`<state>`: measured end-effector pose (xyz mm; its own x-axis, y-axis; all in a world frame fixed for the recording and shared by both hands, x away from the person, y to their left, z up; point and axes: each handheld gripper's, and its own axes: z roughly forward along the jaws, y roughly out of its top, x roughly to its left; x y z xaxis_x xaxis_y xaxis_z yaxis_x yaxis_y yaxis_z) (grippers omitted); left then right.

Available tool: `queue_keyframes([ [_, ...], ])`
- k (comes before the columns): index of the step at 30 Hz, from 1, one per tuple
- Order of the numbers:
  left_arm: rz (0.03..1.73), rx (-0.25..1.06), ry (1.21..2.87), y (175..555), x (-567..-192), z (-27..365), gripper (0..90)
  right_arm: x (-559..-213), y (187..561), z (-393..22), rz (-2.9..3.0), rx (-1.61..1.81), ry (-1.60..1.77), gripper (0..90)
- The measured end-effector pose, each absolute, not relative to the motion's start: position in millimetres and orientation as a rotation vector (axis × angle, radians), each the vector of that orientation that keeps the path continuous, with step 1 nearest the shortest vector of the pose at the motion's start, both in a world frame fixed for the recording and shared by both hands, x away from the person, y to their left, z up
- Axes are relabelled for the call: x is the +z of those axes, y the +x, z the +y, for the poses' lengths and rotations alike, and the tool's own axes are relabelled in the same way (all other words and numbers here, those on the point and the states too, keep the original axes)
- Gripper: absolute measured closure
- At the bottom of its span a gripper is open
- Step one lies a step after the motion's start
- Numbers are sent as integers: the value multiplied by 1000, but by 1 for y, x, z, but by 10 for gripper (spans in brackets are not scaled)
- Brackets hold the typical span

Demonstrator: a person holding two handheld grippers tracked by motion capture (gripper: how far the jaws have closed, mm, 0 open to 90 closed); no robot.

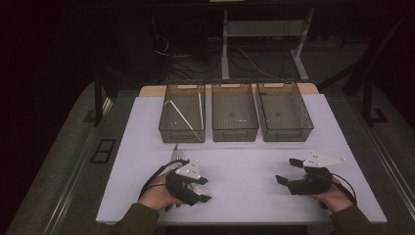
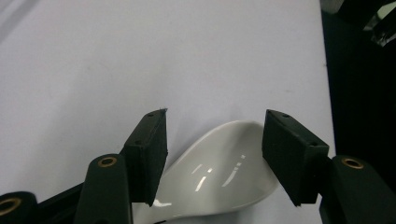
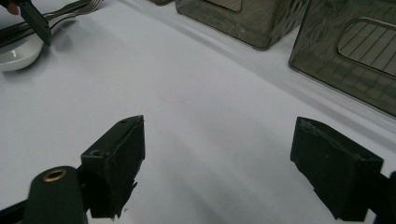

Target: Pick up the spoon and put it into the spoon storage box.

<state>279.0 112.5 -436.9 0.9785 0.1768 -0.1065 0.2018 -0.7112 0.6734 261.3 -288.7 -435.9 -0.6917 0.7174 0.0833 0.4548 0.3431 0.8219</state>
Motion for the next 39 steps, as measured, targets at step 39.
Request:
queue_keyframes([
  [39, 141, 27, 2491, 269, -432, 120, 641, -436, 261, -289, 2316, 1270, 1055, 180],
])
